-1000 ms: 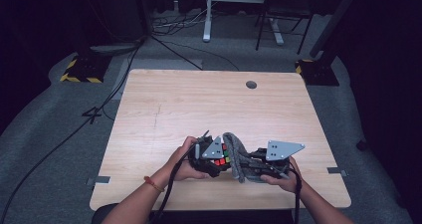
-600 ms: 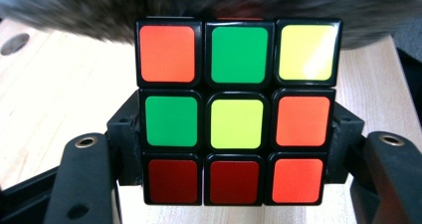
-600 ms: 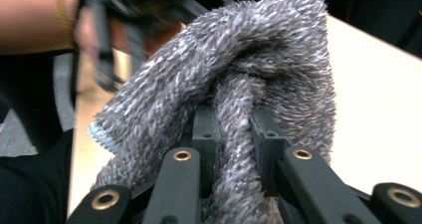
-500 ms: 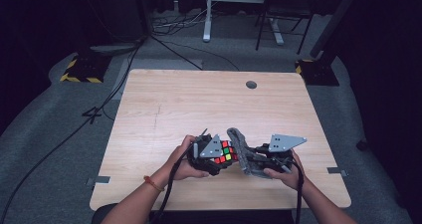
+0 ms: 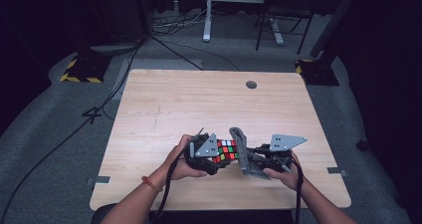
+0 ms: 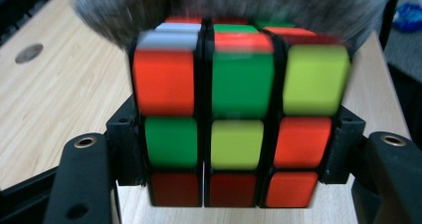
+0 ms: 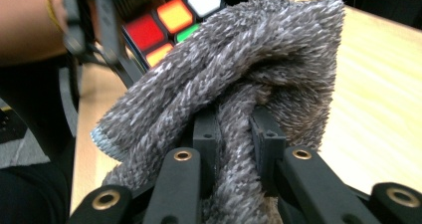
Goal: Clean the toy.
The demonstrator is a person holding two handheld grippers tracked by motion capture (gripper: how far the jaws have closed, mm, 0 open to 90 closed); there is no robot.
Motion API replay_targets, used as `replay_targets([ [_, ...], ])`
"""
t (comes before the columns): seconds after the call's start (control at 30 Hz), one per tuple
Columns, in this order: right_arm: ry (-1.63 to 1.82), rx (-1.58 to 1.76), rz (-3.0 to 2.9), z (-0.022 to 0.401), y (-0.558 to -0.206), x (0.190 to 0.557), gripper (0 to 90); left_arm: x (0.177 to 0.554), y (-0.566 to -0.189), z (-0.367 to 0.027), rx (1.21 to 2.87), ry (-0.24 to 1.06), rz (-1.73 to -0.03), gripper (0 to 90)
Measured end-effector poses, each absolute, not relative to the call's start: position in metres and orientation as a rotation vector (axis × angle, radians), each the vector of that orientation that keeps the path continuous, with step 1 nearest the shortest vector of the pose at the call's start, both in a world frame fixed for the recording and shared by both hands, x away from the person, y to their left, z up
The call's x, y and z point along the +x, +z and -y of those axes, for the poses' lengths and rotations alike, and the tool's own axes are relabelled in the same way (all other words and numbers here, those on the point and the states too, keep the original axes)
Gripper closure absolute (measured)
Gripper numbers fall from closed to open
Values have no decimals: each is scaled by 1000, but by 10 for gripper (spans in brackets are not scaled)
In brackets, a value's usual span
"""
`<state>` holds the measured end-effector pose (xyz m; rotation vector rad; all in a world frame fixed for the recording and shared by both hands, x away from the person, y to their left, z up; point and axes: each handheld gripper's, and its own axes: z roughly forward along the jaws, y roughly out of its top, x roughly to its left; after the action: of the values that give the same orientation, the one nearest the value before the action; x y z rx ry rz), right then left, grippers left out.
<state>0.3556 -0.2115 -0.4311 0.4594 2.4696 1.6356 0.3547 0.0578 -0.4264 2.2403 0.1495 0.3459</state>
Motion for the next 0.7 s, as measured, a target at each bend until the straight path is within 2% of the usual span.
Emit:
replay_targets([
  [0.17,1555,397,-2476,204,-426,348,771,353,-432,-50,2301,375,-139,326],
  [0.43,1600,440,-2460,206,-426,350,768,356,-426,-55,2221,323,-164,329],
  [0.7,1512,475,-2580,199,-444,356,768,358,-419,-63,2168,309,-177,330],
])
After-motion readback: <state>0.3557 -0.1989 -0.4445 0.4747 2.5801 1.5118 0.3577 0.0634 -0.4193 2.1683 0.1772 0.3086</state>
